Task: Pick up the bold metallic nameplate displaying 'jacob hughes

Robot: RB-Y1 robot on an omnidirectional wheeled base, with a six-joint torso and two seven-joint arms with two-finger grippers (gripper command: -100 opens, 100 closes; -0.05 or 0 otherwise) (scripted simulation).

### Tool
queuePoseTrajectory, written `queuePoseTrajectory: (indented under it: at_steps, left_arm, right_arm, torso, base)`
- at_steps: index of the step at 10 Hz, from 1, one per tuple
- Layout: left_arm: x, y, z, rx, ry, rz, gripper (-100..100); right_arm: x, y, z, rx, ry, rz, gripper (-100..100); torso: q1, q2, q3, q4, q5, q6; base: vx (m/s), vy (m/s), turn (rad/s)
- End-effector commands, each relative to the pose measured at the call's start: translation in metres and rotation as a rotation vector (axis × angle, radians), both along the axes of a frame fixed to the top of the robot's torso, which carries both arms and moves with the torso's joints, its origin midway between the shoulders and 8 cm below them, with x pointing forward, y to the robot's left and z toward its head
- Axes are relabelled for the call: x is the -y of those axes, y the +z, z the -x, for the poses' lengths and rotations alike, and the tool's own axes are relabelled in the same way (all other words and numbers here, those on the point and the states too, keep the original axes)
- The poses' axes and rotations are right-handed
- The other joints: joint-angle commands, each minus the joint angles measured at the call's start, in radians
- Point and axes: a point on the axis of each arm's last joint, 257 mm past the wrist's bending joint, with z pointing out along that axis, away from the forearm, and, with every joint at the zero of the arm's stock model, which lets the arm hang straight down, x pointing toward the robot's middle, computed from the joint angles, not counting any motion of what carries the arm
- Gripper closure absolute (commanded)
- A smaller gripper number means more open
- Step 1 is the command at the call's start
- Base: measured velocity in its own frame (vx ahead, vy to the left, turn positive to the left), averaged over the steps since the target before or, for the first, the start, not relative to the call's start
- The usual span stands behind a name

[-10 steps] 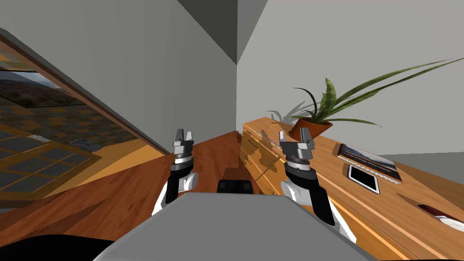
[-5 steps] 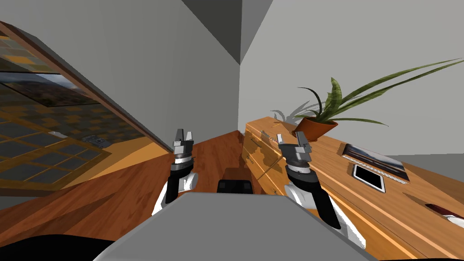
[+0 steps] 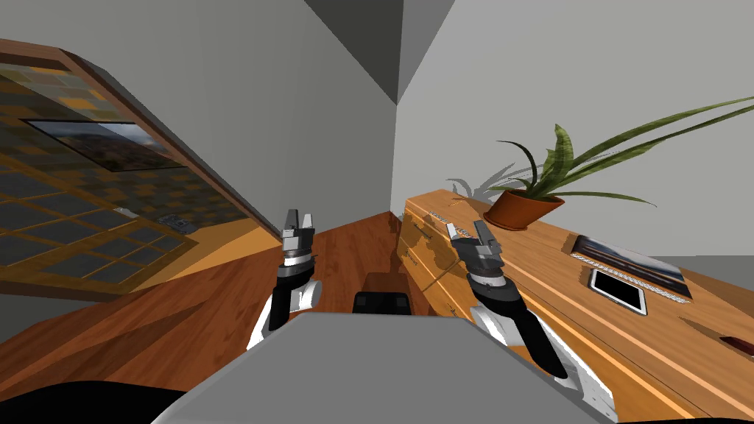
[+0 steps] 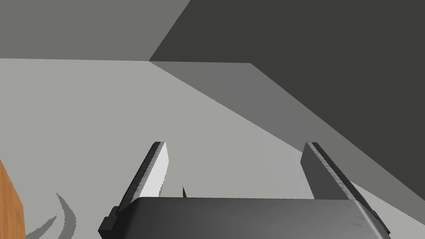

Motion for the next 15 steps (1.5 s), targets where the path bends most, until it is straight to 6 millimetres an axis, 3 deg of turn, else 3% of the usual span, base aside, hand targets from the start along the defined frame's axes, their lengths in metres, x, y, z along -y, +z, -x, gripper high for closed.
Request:
queuePoseTrajectory:
  at_steps: [1,6,8,11,13,14,15]
  left_arm:
    - [0.000,0.000,0.000,0.000,0.000,0.000,0]
    - [0.000,0.000,0.000,0.000,0.000,0.000,0]
    - [0.000,0.000,0.000,0.000,0.000,0.000,0]
    - [0.000,0.000,0.000,0.000,0.000,0.000,0]
    - [0.000,0.000,0.000,0.000,0.000,0.000,0]
    - [0.000,0.000,0.000,0.000,0.000,0.000,0]
    - [0.000,0.000,0.000,0.000,0.000,0.000,0]
  right_arm:
    - [-0.002,-0.005,0.001,-0.010,0.025,0.031,-100]
    - [-0.001,-0.041,0.005,-0.078,0.100,0.137,-100]
    - [-0.004,-0.042,0.005,-0.087,0.124,0.169,-100]
    - [0.004,-0.071,0.008,-0.148,0.164,0.246,-100]
    - [0.001,-0.072,0.008,-0.158,0.191,0.284,-100]
    - [0.007,-0.088,0.010,-0.192,0.202,0.318,-100]
    - [0.006,-0.089,0.010,-0.198,0.219,0.343,-100]
  torso:
    - [0.000,0.000,0.000,0.000,0.000,0.000]
    - [-0.002,-0.001,-0.001,0.000,0.000,0.000]
    - [0.000,-0.001,0.000,0.000,0.000,0.000]
    - [-0.002,-0.003,-0.001,-0.001,0.000,0.000]
    - [-0.003,-0.002,-0.001,0.000,0.000,0.000]
    - [-0.005,-0.002,-0.001,0.000,-0.001,0.000]
    - [-0.003,-0.003,-0.002,-0.001,-0.001,0.000]
  base:
    - [-0.031,0.087,0.059]
    - [-0.038,0.083,0.069]
    - [-0.035,0.073,0.020]
    - [-0.007,0.088,0.090]
    - [-0.018,0.042,0.014]
    - [0.006,0.062,0.092]
    - [0.012,0.037,0.068]
